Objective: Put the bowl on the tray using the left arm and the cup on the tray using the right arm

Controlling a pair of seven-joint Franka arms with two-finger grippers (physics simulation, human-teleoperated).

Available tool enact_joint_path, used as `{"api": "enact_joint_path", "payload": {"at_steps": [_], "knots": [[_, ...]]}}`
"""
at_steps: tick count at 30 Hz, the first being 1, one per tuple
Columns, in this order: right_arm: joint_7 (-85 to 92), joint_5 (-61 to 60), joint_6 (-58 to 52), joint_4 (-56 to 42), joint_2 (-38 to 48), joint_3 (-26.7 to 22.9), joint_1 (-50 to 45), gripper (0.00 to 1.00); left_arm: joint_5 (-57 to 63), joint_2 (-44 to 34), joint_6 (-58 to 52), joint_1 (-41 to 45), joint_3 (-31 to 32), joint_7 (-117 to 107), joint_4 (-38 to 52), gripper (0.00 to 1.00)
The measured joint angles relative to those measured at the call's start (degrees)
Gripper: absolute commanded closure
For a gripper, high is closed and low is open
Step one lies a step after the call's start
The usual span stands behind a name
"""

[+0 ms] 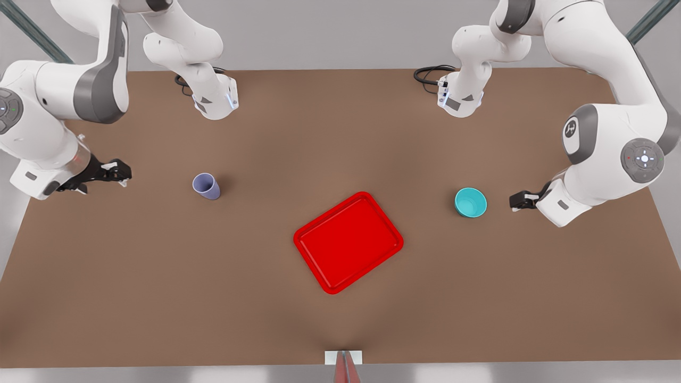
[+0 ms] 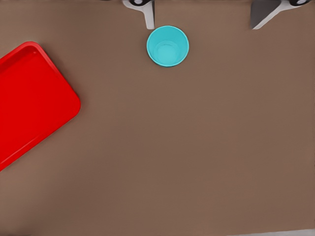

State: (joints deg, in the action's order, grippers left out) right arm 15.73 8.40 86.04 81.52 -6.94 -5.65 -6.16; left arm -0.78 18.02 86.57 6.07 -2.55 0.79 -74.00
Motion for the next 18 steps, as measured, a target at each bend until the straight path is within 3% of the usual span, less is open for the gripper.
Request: {"api": "enact_joint_path", "payload": {"at_steps": [4, 8, 10, 13, 18], "knots": [[0.0, 0.0, 0.0, 0.0, -0.2, 0.0, 0.0, 0.0, 0.1, 1.3, 2.3, 0.0, -0.3, 0.1, -5.2, 0.0], [0.0, 0.0, 0.0, 0.0, -0.6, 0.0, 0.3, 0.0, -3.8, -5.2, 28.3, 0.1, -3.2, 11.6, -35.9, 0.0], [0.0, 0.0, 0.0, 0.0, -0.6, 0.0, 0.3, 0.0, -5.7, -7.2, 38.6, 0.0, -4.2, 16.2, -46.6, 0.0], [0.0, 0.0, 0.0, 0.0, -0.6, -0.1, 0.3, 0.0, -7.9, -5.7, 46.4, 0.0, -5.6, 21.4, -52.8, 0.0], [0.0, 0.0, 0.0, 0.0, -0.8, -0.1, 0.3, 0.0, -9.2, 0.1, 49.6, 0.0, -6.4, 23.4, -53.2, 0.0]]}}
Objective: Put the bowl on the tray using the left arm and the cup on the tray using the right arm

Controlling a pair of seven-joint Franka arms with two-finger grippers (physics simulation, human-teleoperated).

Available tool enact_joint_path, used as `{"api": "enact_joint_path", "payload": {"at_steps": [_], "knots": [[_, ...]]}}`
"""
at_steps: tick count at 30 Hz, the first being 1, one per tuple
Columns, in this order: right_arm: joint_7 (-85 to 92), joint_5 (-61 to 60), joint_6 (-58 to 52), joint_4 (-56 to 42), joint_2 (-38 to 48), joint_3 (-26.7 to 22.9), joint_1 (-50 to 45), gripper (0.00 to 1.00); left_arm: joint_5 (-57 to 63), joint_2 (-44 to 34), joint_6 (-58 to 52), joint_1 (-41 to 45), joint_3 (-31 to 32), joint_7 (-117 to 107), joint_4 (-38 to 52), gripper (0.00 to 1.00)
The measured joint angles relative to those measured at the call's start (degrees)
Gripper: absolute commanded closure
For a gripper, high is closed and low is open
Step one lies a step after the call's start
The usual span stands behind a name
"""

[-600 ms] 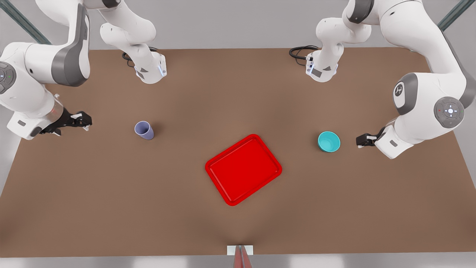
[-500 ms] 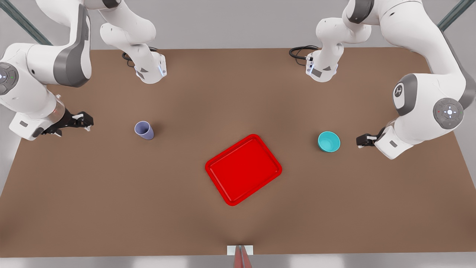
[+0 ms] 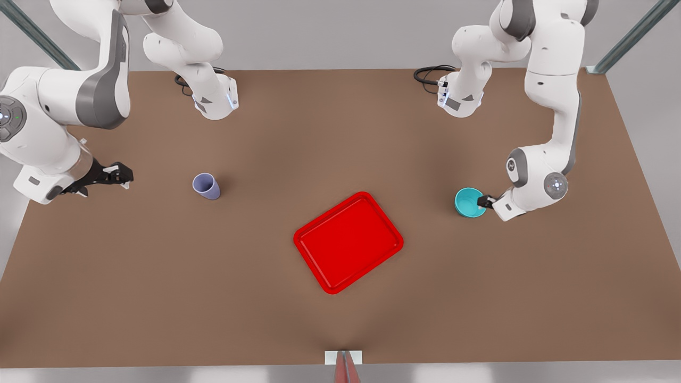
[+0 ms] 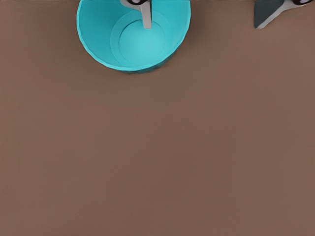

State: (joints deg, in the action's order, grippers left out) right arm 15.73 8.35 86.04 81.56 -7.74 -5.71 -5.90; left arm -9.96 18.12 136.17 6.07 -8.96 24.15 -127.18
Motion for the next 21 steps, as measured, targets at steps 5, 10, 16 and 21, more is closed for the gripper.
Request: {"api": "enact_joint_path", "payload": {"at_steps": [5, 10, 16, 21], "knots": [[0.0, 0.0, -0.1, 0.1, -0.1, 0.1, 0.0, 0.0, -1.0, 2.4, 0.8, 0.2, 0.1, 0.0, 0.3, 0.38], [0.0, 0.0, -0.1, 0.1, -0.1, 0.0, 0.0, 0.0, -2.4, 3.5, 0.9, 0.6, 0.4, -0.1, 0.6, 0.63], [0.0, 0.0, -0.1, 0.1, -0.3, 0.0, 0.0, 0.0, -4.1, 5.0, 0.8, 0.6, 0.4, -0.1, 1.2, 0.73], [0.1, 0.0, -0.1, 0.1, -0.4, 0.0, 0.0, 0.0, -7.2, 5.5, 0.2, 0.6, 0.5, 0.3, 1.9, 0.79]]}}
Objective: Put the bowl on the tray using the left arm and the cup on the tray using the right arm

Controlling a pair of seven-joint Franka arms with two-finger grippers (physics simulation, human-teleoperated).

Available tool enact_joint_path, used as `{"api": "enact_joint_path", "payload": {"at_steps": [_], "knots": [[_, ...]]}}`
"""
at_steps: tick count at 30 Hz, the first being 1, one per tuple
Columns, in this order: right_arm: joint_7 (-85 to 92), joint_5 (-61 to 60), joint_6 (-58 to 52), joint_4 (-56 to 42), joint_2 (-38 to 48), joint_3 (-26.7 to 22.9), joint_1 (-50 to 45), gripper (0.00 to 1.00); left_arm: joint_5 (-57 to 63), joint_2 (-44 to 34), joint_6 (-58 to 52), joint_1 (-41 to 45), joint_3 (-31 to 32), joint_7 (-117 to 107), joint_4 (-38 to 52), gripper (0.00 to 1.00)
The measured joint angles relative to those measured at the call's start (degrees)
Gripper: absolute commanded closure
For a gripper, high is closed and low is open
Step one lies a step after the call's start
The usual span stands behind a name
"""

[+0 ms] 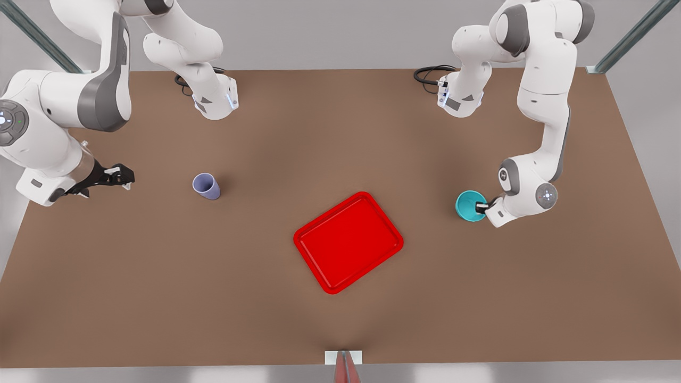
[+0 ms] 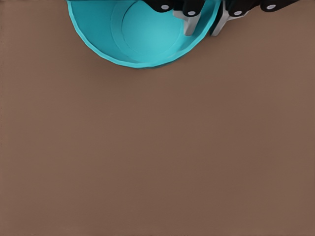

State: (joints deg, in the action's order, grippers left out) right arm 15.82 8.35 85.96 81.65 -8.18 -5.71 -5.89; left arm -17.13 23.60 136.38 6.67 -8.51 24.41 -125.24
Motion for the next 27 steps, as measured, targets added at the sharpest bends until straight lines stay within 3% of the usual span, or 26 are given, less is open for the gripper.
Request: {"api": "enact_joint_path", "payload": {"at_steps": [8, 13, 22, 23, 25, 27], "knots": [[0.3, -0.1, 0.0, 0.0, -0.1, -0.2, 0.0, 0.0, 3.6, -2.0, -6.7, 0.2, 1.7, -2.3, 4.6, 0.79], [0.3, -0.1, 0.0, 0.0, -0.2, -0.2, 0.0, 0.0, 4.4, -2.5, -6.6, 0.4, 15.1, -24.2, 9.9, 0.79], [0.3, -0.5, 0.1, 0.2, -1.4, -1.0, 0.3, 0.0, 3.1, 9.8, -6.3, 12.5, 16.1, -48.9, 28.8, 0.79], [0.0, -0.7, 2.3, 3.5, -3.0, -1.0, 0.0, 0.0, 2.8, 11.3, -6.2, 13.3, 16.1, -50.1, 30.7, 0.79], [-0.3, -3.8, 16.5, 19.2, -0.4, -0.9, -0.6, 0.0, 2.1, 13.6, -5.0, 14.5, 16.1, -51.9, 32.9, 0.79], [-0.4, -5.6, 20.1, 25.8, 1.4, 0.4, -0.4, 0.0, 1.6, 14.8, -3.5, 15.5, 16.1, -52.9, 33.0, 0.79]]}}
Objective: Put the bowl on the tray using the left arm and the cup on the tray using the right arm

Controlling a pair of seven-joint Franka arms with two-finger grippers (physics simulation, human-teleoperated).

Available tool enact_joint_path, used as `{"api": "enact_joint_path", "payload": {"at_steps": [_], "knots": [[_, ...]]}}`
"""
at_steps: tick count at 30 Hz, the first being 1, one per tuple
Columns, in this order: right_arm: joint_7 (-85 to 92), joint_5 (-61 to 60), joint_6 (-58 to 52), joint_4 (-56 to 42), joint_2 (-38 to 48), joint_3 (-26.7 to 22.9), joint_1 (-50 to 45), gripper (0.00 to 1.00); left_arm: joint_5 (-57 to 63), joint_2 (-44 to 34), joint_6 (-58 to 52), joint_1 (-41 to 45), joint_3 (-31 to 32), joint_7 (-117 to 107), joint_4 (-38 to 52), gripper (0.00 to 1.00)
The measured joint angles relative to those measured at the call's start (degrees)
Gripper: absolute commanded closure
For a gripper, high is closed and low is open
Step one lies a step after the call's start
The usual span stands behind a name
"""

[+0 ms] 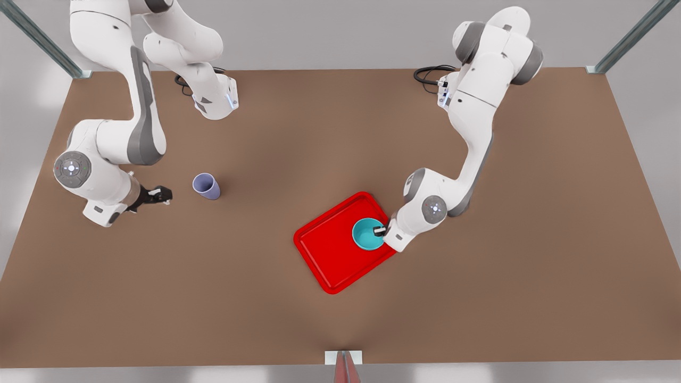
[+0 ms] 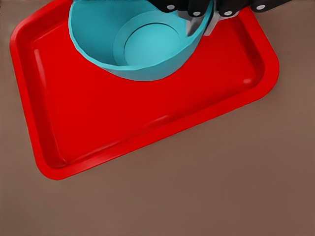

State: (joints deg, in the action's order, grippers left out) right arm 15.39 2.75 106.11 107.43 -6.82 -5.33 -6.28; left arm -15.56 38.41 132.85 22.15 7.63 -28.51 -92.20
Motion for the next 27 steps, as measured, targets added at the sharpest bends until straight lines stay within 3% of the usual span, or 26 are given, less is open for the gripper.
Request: {"api": "enact_joint_path", "payload": {"at_steps": [2, 4, 5, 13, 17, 20, 21, 24, 27], "knots": [[0.0, 0.0, 6.1, 9.1, 3.6, 0.8, -1.2, 0.0, -0.3, 1.0, 0.3, 0.4, 0.0, 0.1, 0.0, 0.78], [0.1, 0.0, 8.6, 15.5, 7.6, 0.8, -1.9, 0.0, -1.6, 1.7, -0.2, 0.4, -0.4, 1.1, -0.2, 0.35], [0.1, 0.0, 10.1, 17.2, 7.8, 0.8, -2.1, 0.0, -2.6, 1.8, -0.2, 0.4, -0.5, 1.2, -0.2, 0.0], [0.1, 0.0, 17.4, 24.5, 5.5, 0.6, -2.4, 0.0, -4.8, -0.9, -5.8, 0.4, -3.0, 0.8, 0.0, 0.0], [0.1, 0.0, 18.6, 26.2, 4.5, 0.3, 1.0, 0.0, -0.7, -13.2, -27.6, 0.4, -15.1, 15.2, 1.7, 0.0], [0.1, 0.0, 18.7, 26.3, 3.2, 0.2, 2.1, 0.0, 4.4, -16.8, -42.3, 0.3, -20.8, 24.8, 13.0, 0.0], [0.1, 0.0, 18.7, 26.3, 3.2, 0.2, 0.9, 0.0, 5.5, -19.1, -43.7, -1.2, -20.9, 27.7, 14.9, 0.0], [0.1, 0.0, 18.7, 26.2, 2.7, 0.3, -0.6, 0.0, 10.9, -26.9, -44.0, -18.0, -4.1, 27.6, 14.2, 0.0], [0.1, 0.0, 19.6, 27.0, 2.0, 0.3, 0.8, 0.0, 15.8, -26.3, -45.4, -18.2, -3.6, 27.3, 14.3, 0.0]]}}
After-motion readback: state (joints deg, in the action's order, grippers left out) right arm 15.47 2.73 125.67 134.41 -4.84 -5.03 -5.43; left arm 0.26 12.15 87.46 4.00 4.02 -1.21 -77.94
